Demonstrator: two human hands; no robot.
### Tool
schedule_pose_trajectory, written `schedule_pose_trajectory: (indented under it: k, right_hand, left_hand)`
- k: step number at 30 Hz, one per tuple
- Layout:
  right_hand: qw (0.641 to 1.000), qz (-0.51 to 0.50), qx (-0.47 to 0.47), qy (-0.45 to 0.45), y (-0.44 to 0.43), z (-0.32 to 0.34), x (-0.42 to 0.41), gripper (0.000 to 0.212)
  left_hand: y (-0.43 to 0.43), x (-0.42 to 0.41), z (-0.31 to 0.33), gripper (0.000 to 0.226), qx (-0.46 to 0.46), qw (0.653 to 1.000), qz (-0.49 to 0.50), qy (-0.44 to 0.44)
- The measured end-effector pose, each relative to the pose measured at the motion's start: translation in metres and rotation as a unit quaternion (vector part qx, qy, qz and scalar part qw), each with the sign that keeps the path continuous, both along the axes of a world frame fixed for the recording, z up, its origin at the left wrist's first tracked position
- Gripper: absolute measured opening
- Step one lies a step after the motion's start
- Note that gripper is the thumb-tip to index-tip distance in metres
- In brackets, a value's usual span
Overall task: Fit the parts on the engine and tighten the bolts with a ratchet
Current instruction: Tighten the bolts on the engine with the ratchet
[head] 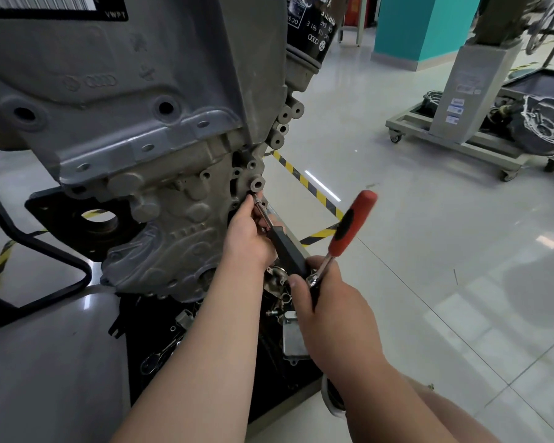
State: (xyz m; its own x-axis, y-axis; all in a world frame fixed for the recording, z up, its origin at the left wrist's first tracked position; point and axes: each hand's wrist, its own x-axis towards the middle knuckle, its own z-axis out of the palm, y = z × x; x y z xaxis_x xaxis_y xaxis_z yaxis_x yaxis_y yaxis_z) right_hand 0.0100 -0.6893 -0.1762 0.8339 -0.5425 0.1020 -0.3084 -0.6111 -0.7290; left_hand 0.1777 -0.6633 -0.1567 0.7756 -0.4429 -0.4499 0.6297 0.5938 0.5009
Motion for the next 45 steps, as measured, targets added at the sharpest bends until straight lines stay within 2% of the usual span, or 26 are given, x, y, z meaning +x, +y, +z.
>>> schedule_pose_trajectory:
  k: [2,3,6,10,14,17,21,26,28,32,34,36,39,42,45]
  right_hand:
    - [0.998,0.025,-0.043,0.027,-0.002,0.002,-0.001,0.027]
    - [0.999,0.033,-0.025,0.033,-0.004,0.002,-0.001,0.028]
    - [0.989,0.043,0.142,0.022,-0.011,0.007,0.004,0.016]
    - [0.945,-0.007,0.326,-0.025,-0.026,0.012,0.009,0.01]
    - [0.905,-0.03,0.419,-0.066,-0.037,0.009,-0.001,0.021]
    - [0.903,-0.052,0.419,-0.085,-0.045,0.008,-0.015,0.018]
    - [0.915,-0.058,0.38,-0.121,-0.056,0.015,-0.024,0.02]
    - [0.918,-0.052,0.376,-0.116,-0.057,0.018,-0.02,0.023]
    - [0.928,-0.031,0.355,-0.107,-0.056,0.019,-0.015,0.02]
    - [0.948,0.007,0.307,-0.081,-0.05,0.019,-0.003,0.013]
    - [0.955,0.018,0.29,-0.063,-0.045,0.019,-0.002,0.018]
    - [0.954,0.016,0.296,-0.053,-0.04,0.018,-0.005,0.023]
    - [0.949,0.015,0.312,-0.053,-0.034,0.014,-0.01,0.022]
    - [0.952,0.027,0.3,-0.049,-0.031,0.008,-0.011,0.025]
    - [0.947,0.028,0.313,-0.06,-0.033,0.005,-0.008,0.013]
  left_hand:
    - [0.001,-0.001,0.004,0.033,-0.011,1.0,-0.011,-0.002]
    - [0.001,-0.002,0.006,0.032,-0.007,1.0,-0.014,-0.012]
    - [0.001,-0.006,0.011,0.029,-0.016,0.999,-0.019,-0.033]
    - [-0.004,-0.006,0.003,0.026,-0.035,0.999,0.006,-0.019]
    - [-0.009,-0.005,-0.005,0.037,-0.091,0.996,0.027,-0.001]
    - [-0.014,-0.005,-0.004,0.033,-0.127,0.991,0.051,0.008]
    - [-0.021,-0.003,0.001,0.03,-0.197,0.975,0.075,0.064]
    - [-0.022,0.0,-0.001,0.029,-0.192,0.974,0.09,0.077]
    - [-0.021,0.0,-0.005,0.029,-0.158,0.982,0.09,0.049]
    - [-0.018,-0.013,-0.021,0.023,-0.001,0.996,0.084,-0.021]
    - [-0.013,-0.02,-0.024,0.02,0.026,0.996,0.083,-0.03]
    - [-0.01,-0.025,-0.024,0.028,0.061,0.994,0.08,-0.044]
    - [-0.012,-0.033,-0.024,0.031,0.131,0.989,0.063,-0.032]
    - [-0.011,-0.041,-0.026,0.027,0.154,0.986,0.045,-0.053]
    - [-0.006,-0.039,-0.026,0.026,0.15,0.985,0.045,-0.076]
